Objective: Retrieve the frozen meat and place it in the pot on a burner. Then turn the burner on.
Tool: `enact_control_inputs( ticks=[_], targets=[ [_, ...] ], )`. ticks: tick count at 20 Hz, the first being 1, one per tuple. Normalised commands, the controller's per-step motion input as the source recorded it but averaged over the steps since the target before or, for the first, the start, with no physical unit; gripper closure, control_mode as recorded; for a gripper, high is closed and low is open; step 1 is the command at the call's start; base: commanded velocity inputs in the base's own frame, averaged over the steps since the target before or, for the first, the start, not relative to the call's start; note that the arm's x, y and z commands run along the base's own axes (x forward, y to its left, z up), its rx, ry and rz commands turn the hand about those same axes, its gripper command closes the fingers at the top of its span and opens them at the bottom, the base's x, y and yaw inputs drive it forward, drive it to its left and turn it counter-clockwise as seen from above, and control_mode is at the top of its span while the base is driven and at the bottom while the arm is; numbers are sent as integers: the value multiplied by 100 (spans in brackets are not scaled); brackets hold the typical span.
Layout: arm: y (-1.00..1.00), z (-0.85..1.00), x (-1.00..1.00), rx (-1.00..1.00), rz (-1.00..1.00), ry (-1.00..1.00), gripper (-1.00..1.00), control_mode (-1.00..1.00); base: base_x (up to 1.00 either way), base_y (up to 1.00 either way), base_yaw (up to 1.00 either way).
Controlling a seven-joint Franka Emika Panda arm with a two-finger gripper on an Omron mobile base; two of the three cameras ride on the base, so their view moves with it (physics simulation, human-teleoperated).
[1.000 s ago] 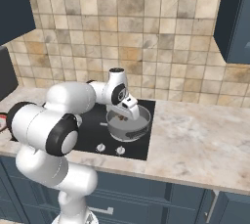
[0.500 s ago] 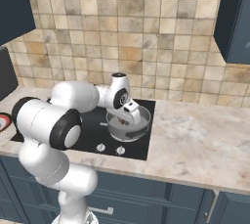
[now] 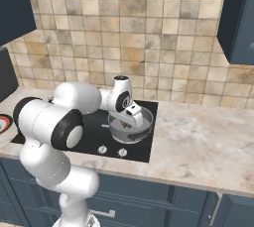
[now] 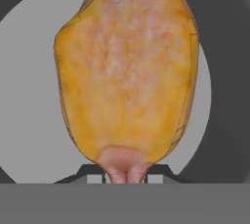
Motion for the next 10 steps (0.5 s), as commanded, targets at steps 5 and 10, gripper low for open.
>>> enact_control_inputs(
  ticks=[5,10],
  targets=[
    [0,-1,0,0,0,0,100,-100,0,0,0],
    [0,0,0,0,0,0,-100,-100,0,0,0]
  ],
)
